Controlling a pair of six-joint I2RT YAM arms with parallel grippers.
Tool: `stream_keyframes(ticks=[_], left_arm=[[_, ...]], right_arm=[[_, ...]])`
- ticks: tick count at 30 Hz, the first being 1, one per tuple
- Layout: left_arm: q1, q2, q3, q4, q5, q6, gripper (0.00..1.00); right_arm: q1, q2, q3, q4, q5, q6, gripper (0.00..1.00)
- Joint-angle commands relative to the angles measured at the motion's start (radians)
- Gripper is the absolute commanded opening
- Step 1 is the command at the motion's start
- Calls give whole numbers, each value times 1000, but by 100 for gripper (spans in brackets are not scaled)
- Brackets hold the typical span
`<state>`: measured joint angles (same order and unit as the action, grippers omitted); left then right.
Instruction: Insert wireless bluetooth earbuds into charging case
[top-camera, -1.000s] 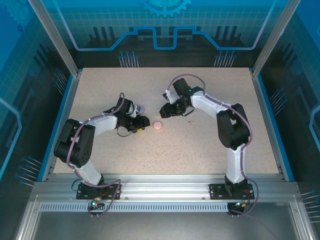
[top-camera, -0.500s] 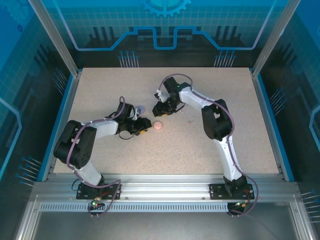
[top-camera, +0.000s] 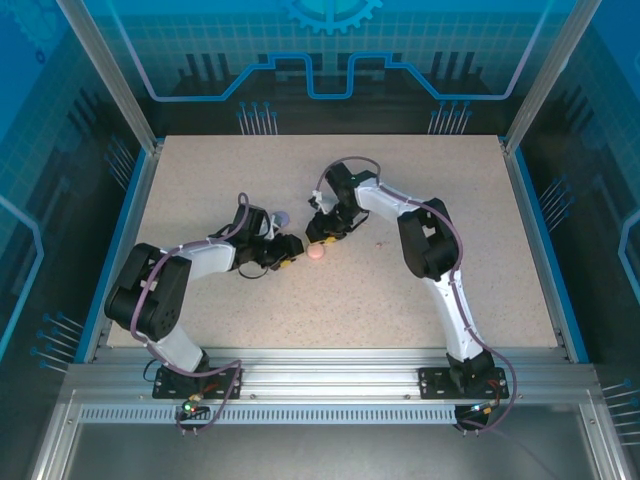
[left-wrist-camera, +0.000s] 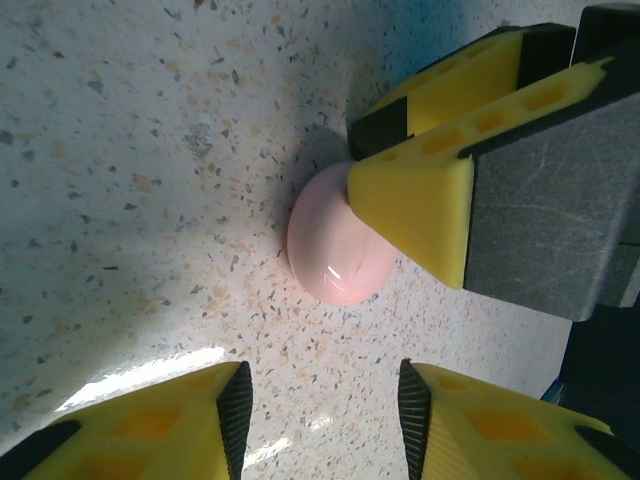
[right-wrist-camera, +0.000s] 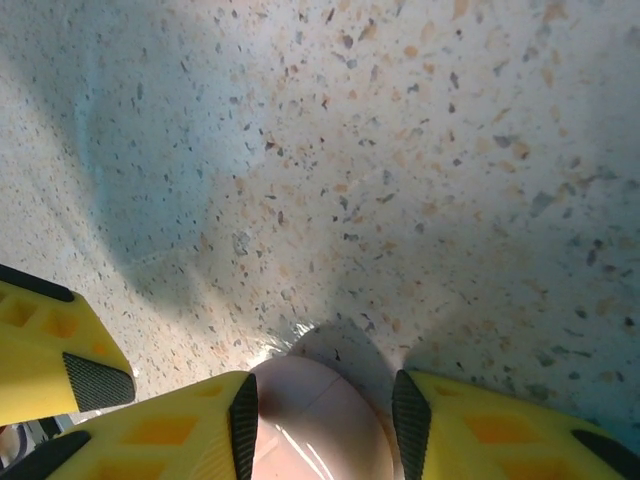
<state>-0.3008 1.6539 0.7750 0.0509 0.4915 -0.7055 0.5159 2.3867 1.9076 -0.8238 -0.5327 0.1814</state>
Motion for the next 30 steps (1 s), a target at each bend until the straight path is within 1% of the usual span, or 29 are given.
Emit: stream_keyframes(ticks=[1,3,4,12,19,23,27,30], left_arm=[[-14,-17,-8,3,10,0,45],[-18,-14,-5,3,9,-1,45],[-21,-13,-4,1,7,-1,45],[-45,13,7,10,4,-6,45],[-61,41,5,48,-1,-30,45],[-61,55,-1,89,-10,-56,45],[-61,98,-15,177,-6,-117,46],[-61,124,-33,238,-18,-176,46]], right_arm=[[9,-53,-55,-22,-6,-11,44],[8,-54,-80,-18,-5,-14,44],[9,-87,-94,-14,-1,-12,44],[9,-152,-181,18,17,11,45],[7,-205,-229,45,-3,37,46],[1,-235,-253,76,17,66,46],[-17,-224,-233,92,10,80,44],[-20,-179,-170,44,20,65,43]])
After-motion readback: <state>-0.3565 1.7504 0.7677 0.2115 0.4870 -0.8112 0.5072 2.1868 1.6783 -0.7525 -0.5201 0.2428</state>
